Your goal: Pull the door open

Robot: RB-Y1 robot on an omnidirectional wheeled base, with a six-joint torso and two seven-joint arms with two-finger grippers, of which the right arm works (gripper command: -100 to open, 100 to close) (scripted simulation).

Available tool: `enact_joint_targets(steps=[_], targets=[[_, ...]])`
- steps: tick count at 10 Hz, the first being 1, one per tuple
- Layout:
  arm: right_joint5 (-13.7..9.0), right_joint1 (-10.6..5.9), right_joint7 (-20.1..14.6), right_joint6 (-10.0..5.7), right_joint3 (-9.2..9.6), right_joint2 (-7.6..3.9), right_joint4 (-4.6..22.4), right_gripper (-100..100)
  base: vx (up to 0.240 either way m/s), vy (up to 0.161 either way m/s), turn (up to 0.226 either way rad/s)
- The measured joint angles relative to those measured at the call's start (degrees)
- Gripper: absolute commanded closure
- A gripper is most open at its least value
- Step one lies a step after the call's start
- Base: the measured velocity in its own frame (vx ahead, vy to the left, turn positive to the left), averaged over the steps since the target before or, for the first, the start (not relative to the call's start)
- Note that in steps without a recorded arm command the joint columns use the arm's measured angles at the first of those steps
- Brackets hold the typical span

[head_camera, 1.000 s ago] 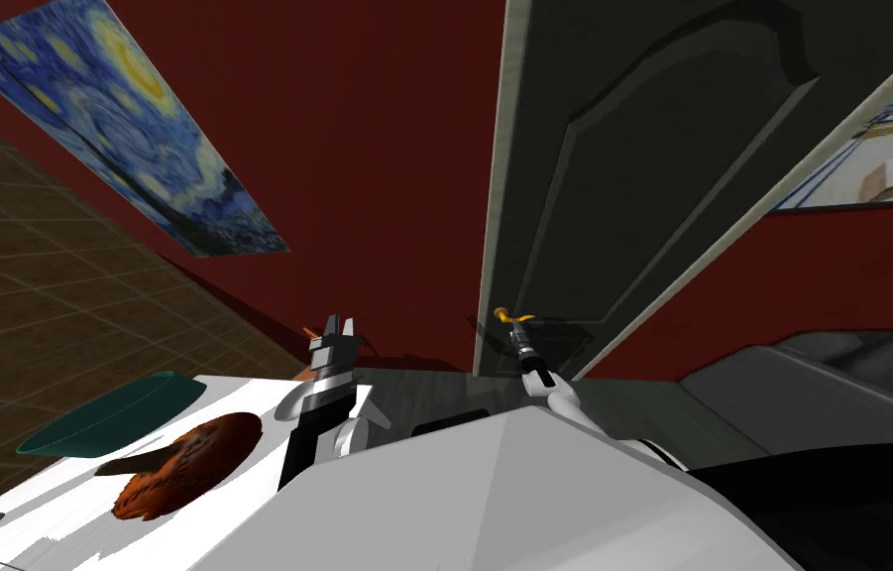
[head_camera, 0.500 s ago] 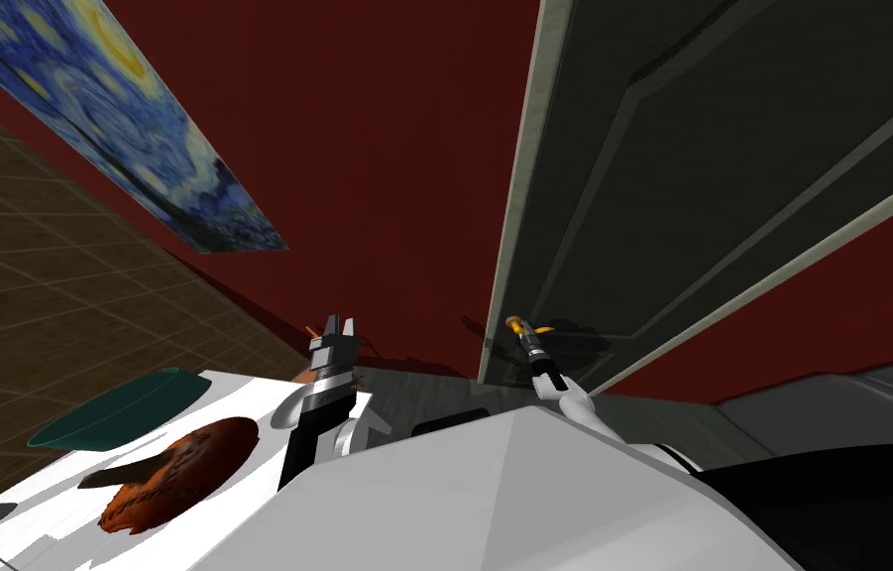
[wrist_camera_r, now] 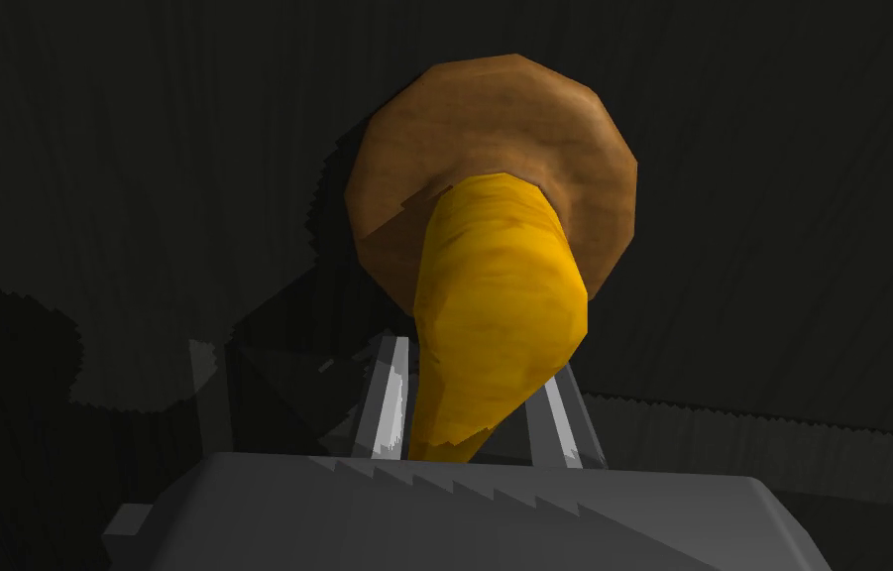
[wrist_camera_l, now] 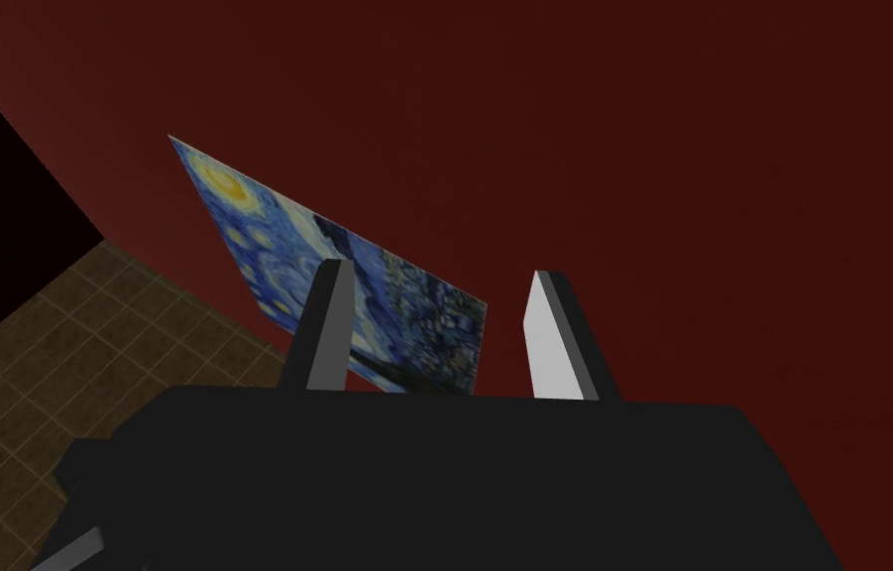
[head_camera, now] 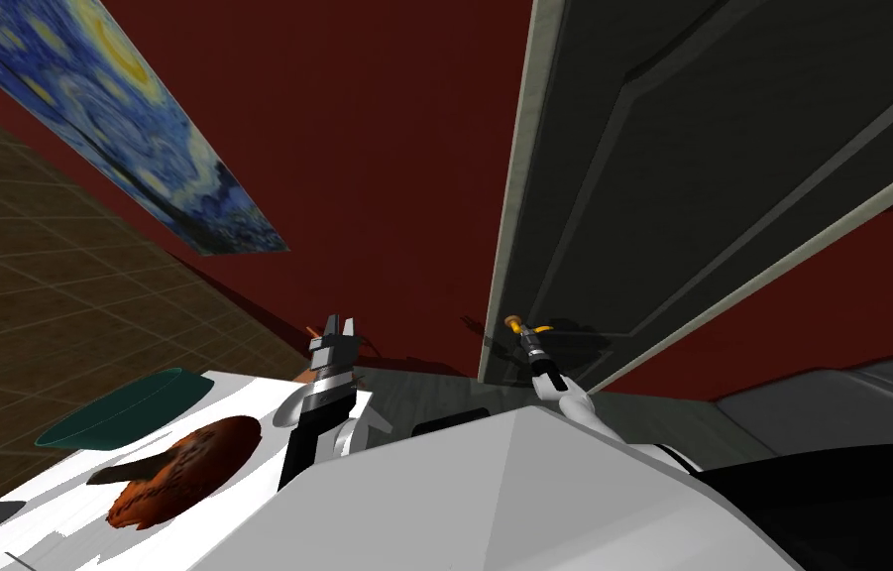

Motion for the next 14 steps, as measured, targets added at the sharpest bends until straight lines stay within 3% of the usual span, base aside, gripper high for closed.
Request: enact_joint_targets(steps=[3, 14], targets=[[0.19, 0.29, -1.07, -0.67, 0.62, -0.91, -0.10, 100, -0.169, -0.043, 0.122], [2.11, 4.83, -7.56, -4.56, 5.95, -4.82, -1.92, 100, -0.195, -0.050, 0.119]])
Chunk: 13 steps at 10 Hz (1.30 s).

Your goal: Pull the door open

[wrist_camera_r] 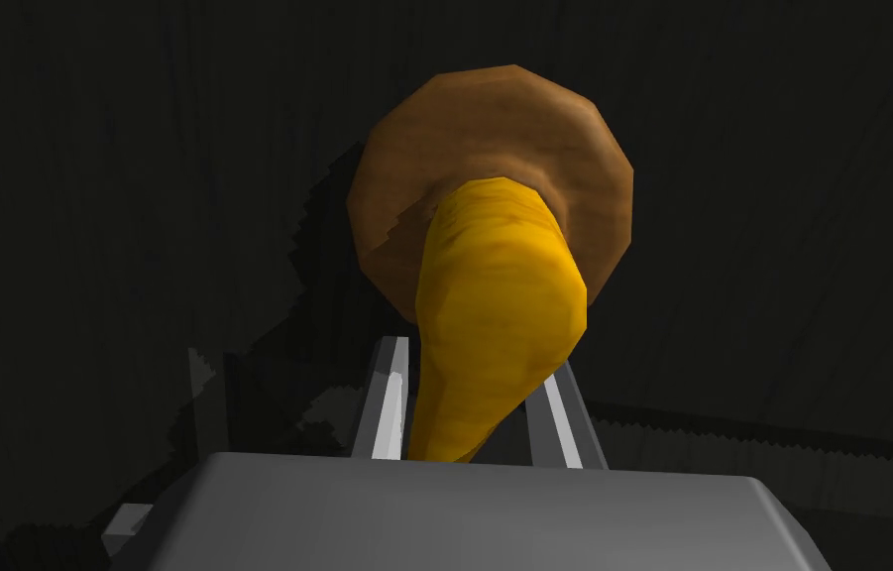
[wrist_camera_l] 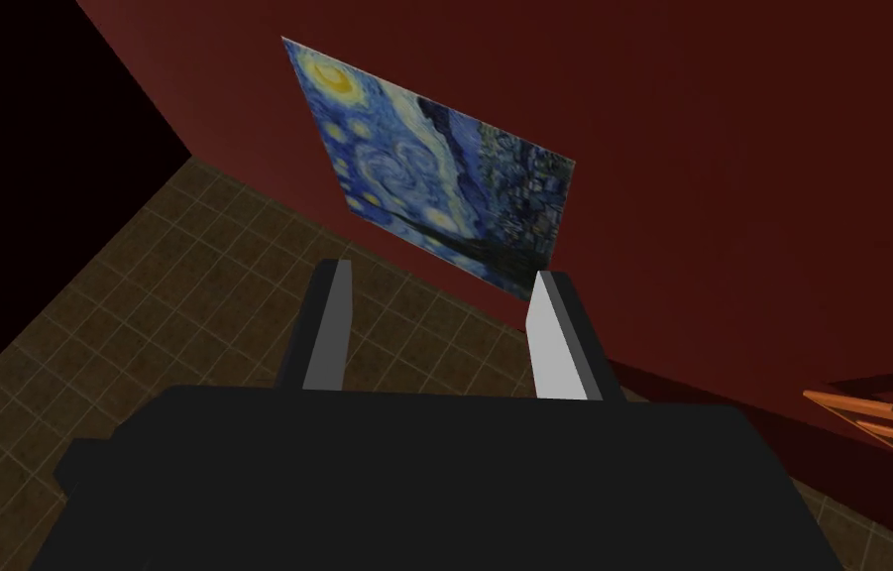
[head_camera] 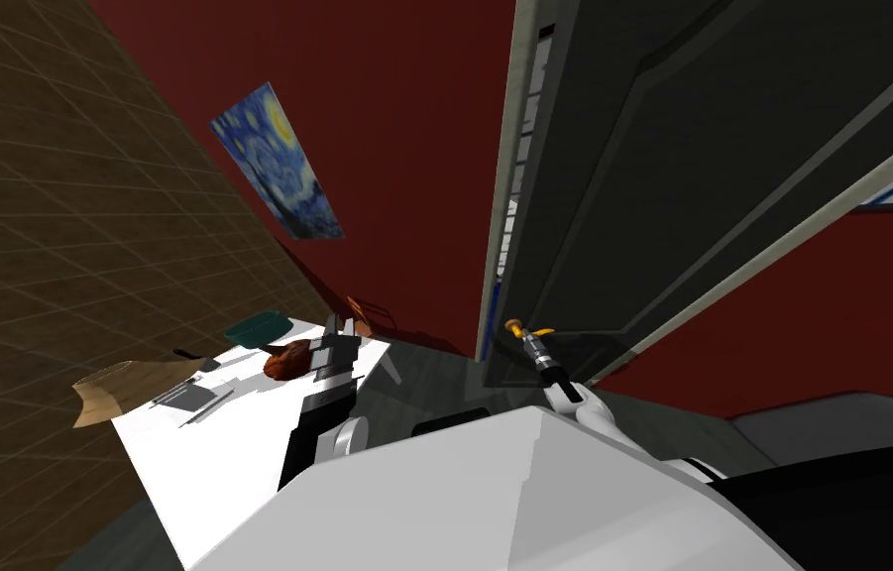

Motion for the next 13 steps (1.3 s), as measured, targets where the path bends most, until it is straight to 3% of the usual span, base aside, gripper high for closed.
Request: enact_joint_targets(steps=[5, 6, 9, 11, 13], targets=[[1.12, 2.93, -3.39, -3.40, 2.72, -2.62, -1.04, 100, -0.206, -0.054, 0.094], [1.20, 3.14, -3.55, -3.51, 2.96, -2.49, -0.94, 100, -0.176, -0.057, 0.179], [1.48, 5.10, -5.26, -6.24, 3.82, -4.18, -1.06, 100, -0.228, -0.076, 0.179], [1.75, 5.91, -6.48, -8.88, 4.48, -5.35, 0.25, 100, -0.224, -0.056, 0.138], [1.95, 7.78, -7.41, -10.02, 5.00, -6.26, -0.96, 100, -0.205, -0.080, 0.125]])
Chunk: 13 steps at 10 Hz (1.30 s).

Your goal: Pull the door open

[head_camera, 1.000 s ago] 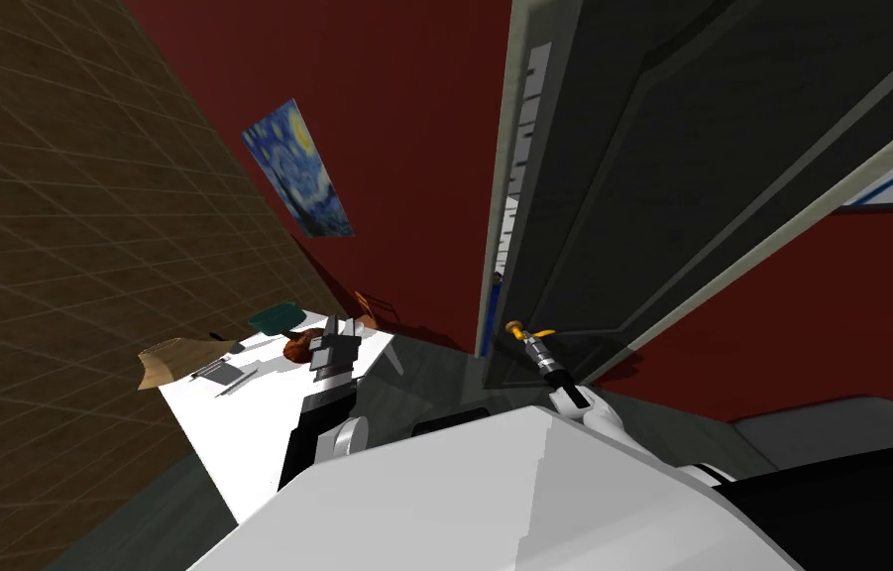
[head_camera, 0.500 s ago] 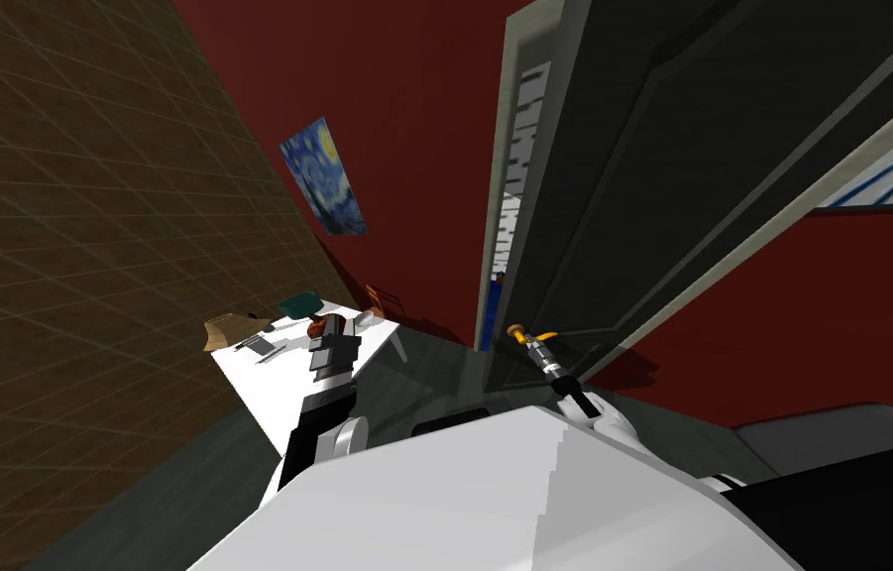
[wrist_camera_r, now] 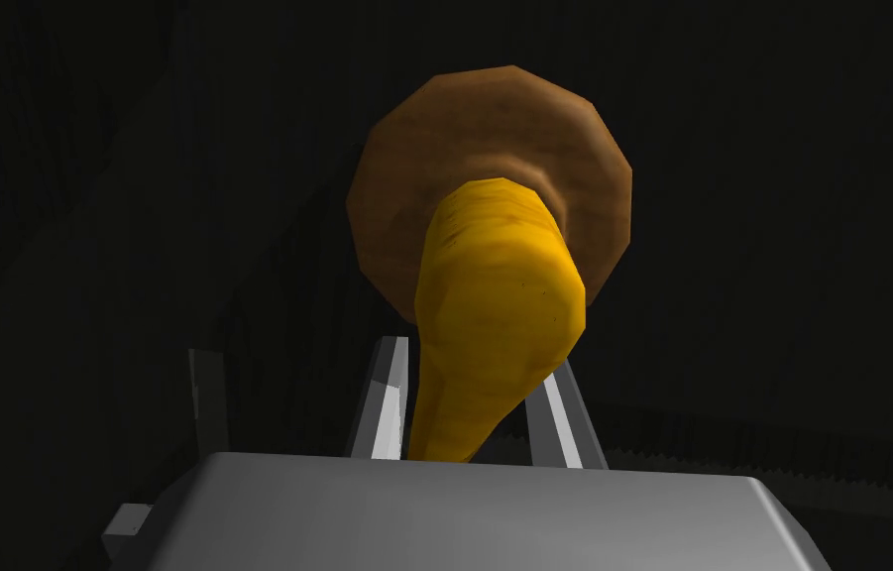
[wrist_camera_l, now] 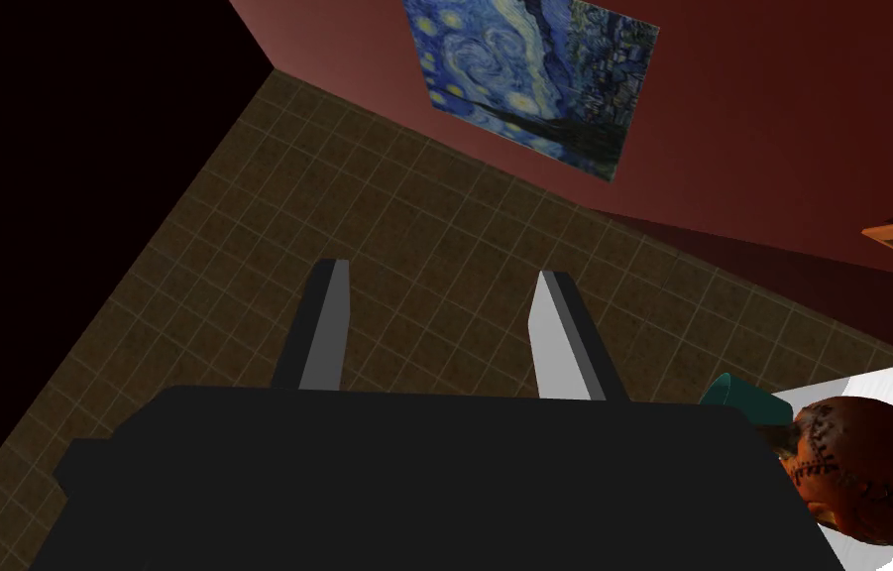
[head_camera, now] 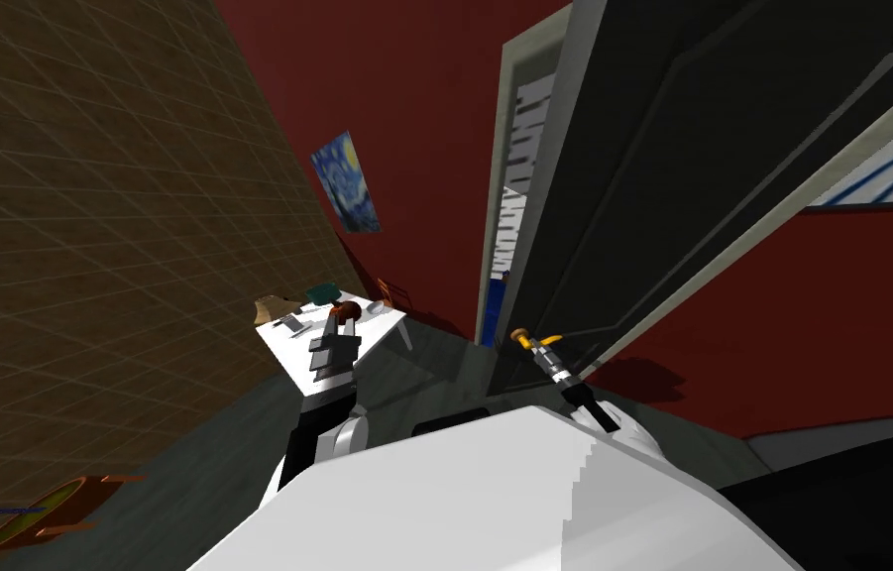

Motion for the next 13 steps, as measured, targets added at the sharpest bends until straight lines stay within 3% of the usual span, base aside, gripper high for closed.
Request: enact_joint_targets(steps=[5, 11, 13], targets=[[0.18, 1.40, -1.16, -2.67, 0.68, -0.98, 0.75, 100, -0.166, -0.062, 0.140], [0.42, 3.04, -2.52, -7.80, 1.50, -2.62, 3.20, 100, -0.182, -0.063, 0.140], [0.51, 3.21, -2.72, -8.20, 1.73, -2.64, 3.52, 100, -0.169, -0.065, 0.162]])
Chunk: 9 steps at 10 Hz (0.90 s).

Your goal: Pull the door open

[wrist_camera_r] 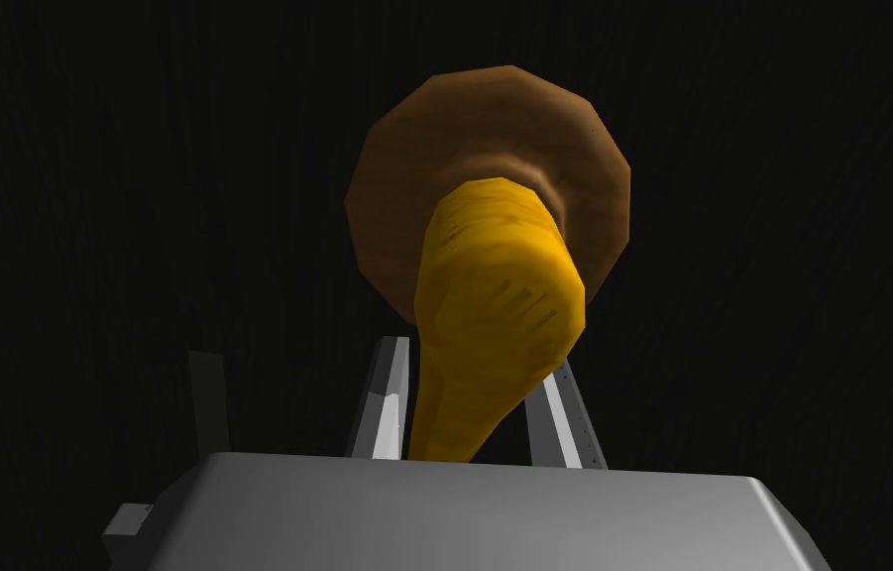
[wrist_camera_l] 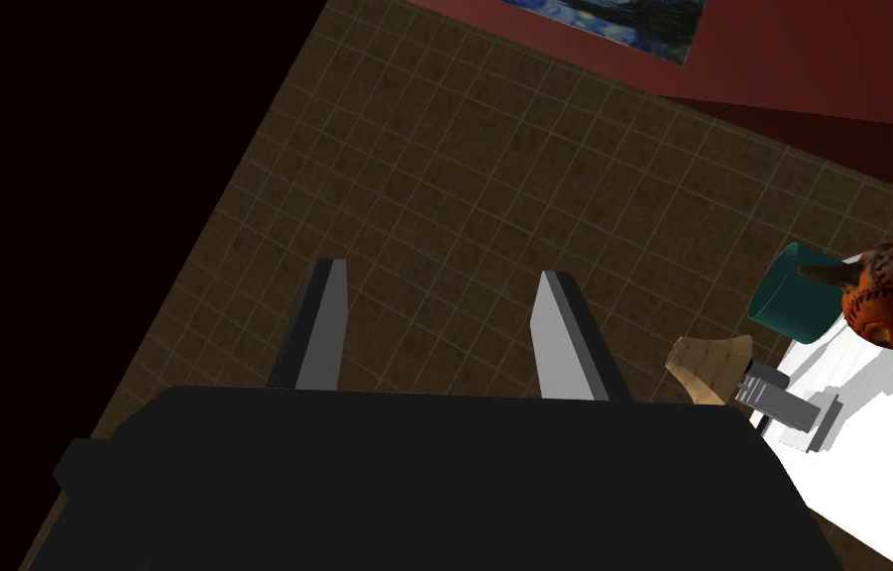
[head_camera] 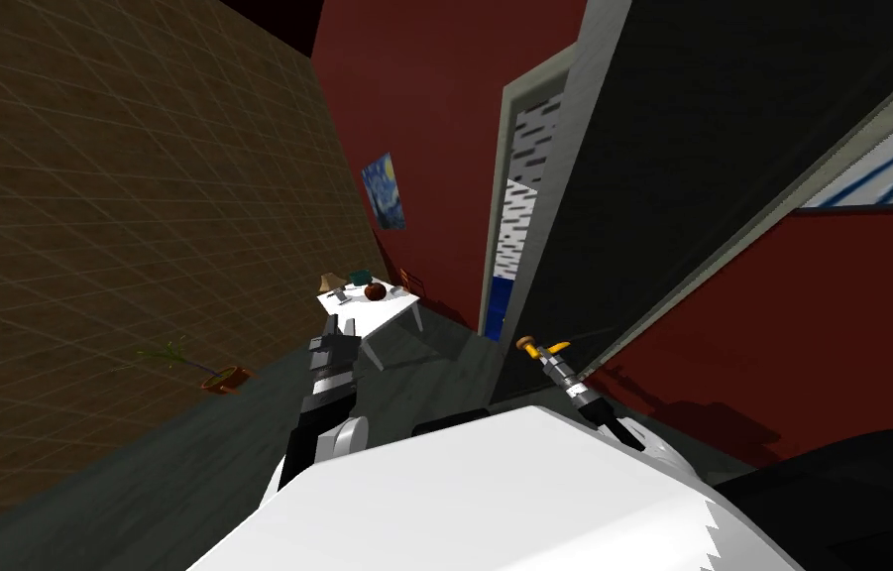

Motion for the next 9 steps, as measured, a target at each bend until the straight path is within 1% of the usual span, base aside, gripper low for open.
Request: enact_joint_targets(steps=[3, 6, 7, 8, 9], targets=[[0.08, -0.16, -0.36, -1.14, 0.13, -0.49, 0.65, 100, -0.187, -0.057, 0.127], [0.29, 0.13, -0.83, -2.50, 0.51, -0.94, 1.39, 100, -0.208, -0.094, 0.156], [0.41, 0.08, -0.91, -3.04, 0.71, -0.95, 1.91, 100, -0.193, -0.052, 0.131], [0.48, -0.11, -1.03, -3.76, 0.80, -1.13, 2.66, 100, -0.169, -0.040, 0.096], [0.50, -0.02, -1.13, -4.07, 0.82, -1.29, 2.76, 100, -0.148, -0.055, 0.088]])
